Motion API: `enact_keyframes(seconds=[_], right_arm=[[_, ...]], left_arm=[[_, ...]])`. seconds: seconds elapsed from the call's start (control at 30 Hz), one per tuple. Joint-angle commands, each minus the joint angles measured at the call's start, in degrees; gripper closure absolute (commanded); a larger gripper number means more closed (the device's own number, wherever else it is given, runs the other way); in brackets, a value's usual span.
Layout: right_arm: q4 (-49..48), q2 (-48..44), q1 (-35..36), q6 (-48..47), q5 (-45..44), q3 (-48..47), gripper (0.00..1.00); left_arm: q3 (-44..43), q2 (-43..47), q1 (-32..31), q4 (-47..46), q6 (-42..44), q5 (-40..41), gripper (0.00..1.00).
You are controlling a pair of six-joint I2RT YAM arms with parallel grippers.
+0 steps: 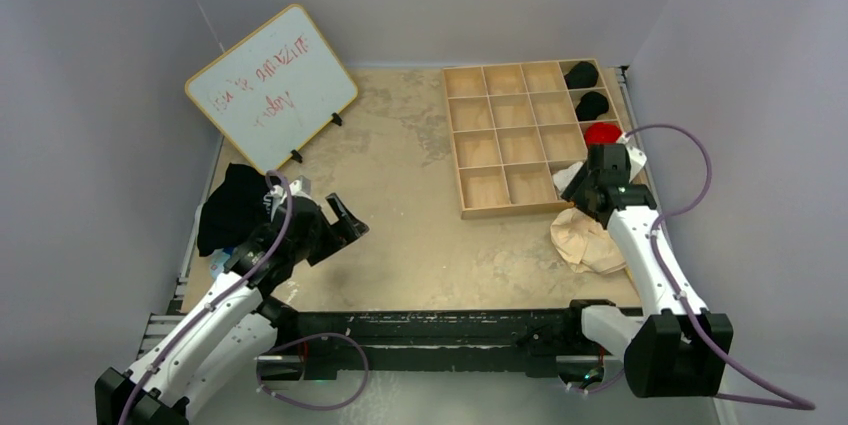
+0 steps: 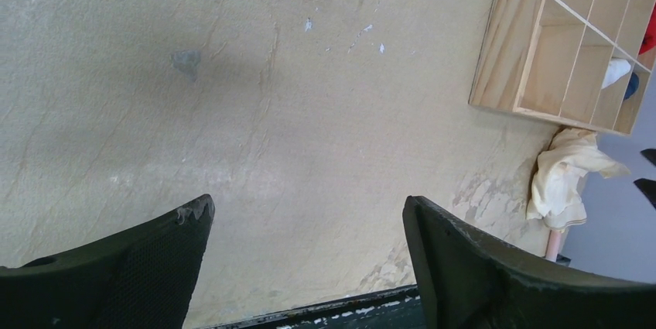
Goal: Roll the underwear
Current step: Place the underwear in the storage box, then pick up the underwear from the center of the board.
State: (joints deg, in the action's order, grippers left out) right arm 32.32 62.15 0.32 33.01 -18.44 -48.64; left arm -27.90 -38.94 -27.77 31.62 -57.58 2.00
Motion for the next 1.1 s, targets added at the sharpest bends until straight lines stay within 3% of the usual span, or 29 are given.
enact_keyframes(seconds=[0.0, 0.23, 0.3, 0.37, 0.4, 0.57, 0.63, 0.83, 0.9, 1.07], right_arm=[[3.33, 0.29, -0.23, 3.32, -1.42, 2.85, 0.39], [0.23, 3.30, -0.23, 1.27, -4.44, 4.50, 0.53], [0.39, 3.92, -0.23, 0.28, -5.16, 3.92, 0.66], [2.03, 2.90, -0.23, -0.42, -5.86, 1.68, 0.92], [2.31, 1.41, -0.19, -1.18, -6.12, 0.62, 1.00], [2.39, -5.85, -0.23, -9.37, -2.48, -9.16, 1.00], [3.28, -7.03, -0.21, -12.41, 5.18, -14.88, 1.00], [-0.16, -4.00, 1.34, -13.93, 39.58, -27.23, 1.00], [-2.32, -1.56, 5.93, -12.57, 45.57, -29.94, 1.00], [-8.94, 3.64, 27.98, -15.35, 38.11, -35.49, 1.00]], left_arm=[[-3.28, 1.26, 0.26, 2.00, 2.38, 2.37, 0.08], [-3.94, 0.94, 0.26, 2.24, 1.95, 2.82, 0.05], [-4.04, 0.44, 0.26, 1.88, 1.94, 3.19, 0.05], [-4.55, -0.38, 0.28, 1.87, 2.05, 3.65, 0.05], [-5.02, -0.72, 0.26, 1.87, 2.17, 3.77, 0.05], [-5.69, -1.65, 0.26, 1.52, 2.51, 3.71, 0.05], [-6.04, -1.87, 0.27, 1.75, 2.77, 3.83, 0.05], [-6.56, -6.75, 1.14, 3.62, 1.89, 5.76, 0.06], [-6.99, -10.17, 2.01, 3.91, 2.22, 5.22, 0.07], [-7.81, -11.38, 7.63, 4.00, 3.33, 2.79, 0.07]])
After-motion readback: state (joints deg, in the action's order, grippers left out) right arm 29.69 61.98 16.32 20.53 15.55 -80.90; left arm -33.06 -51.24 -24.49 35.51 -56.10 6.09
